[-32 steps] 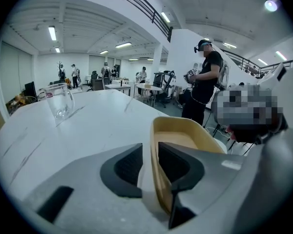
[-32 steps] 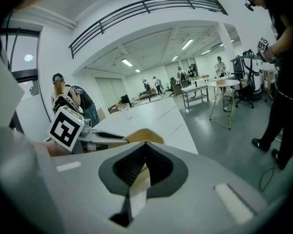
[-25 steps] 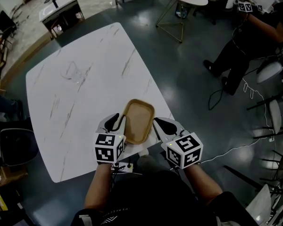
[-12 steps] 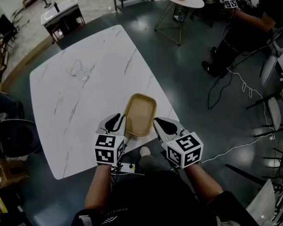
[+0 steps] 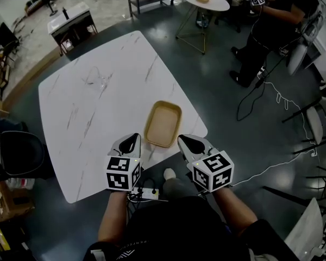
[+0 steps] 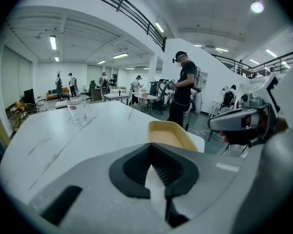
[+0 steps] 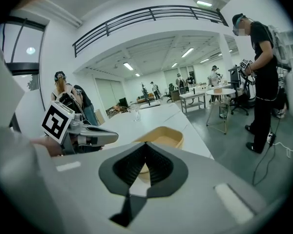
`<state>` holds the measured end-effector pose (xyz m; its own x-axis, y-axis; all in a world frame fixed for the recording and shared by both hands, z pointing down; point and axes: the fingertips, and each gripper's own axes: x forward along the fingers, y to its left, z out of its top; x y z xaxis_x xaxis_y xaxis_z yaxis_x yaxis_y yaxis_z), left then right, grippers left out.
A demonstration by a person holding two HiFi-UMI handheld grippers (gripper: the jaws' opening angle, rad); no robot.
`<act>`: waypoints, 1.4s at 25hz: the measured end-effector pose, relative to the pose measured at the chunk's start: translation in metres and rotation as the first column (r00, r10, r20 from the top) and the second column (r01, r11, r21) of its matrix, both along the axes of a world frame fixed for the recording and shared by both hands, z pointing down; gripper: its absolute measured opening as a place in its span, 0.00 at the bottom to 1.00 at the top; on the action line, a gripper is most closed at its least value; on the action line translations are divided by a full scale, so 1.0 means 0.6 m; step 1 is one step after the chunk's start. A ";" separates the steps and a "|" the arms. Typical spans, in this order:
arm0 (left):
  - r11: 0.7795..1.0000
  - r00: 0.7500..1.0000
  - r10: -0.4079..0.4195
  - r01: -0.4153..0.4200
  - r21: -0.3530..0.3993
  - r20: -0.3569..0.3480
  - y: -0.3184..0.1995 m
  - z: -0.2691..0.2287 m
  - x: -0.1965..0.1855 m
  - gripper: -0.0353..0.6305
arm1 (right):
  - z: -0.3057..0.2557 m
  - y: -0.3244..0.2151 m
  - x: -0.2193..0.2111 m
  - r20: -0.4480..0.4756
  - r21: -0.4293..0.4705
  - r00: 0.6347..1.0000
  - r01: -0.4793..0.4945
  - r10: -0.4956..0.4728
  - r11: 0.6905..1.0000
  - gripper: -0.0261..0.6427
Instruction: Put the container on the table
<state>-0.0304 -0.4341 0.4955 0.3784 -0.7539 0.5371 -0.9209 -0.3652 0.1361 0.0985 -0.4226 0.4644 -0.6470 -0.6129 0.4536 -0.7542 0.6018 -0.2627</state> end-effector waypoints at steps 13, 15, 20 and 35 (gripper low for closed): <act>0.993 0.993 0.115 -0.115 0.019 0.029 0.078 -0.026 0.025 0.05 | -0.010 0.063 -0.016 -0.022 0.022 0.999 -0.036 0.037 0.999 0.04; 0.990 0.990 0.137 -0.137 0.020 0.020 0.088 -0.029 0.033 0.05 | -0.010 0.073 -0.017 -0.026 0.024 0.999 -0.040 0.040 0.999 0.04; 0.983 0.984 0.180 -0.180 0.023 0.009 0.110 -0.034 0.044 0.05 | -0.010 0.090 -0.016 -0.039 0.028 0.997 -0.058 0.060 0.998 0.04; 0.966 0.967 0.254 -0.255 0.032 0.012 0.159 -0.043 0.067 0.05 | -0.002 0.132 -0.016 -0.060 0.019 0.995 -0.078 0.079 0.997 0.04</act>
<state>0.0101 -0.3388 0.4698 0.5561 -0.6507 0.5170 -0.7980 -0.5919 0.1133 0.0887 -0.3432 0.4631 -0.5677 -0.6688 0.4799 -0.8139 0.5437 -0.2050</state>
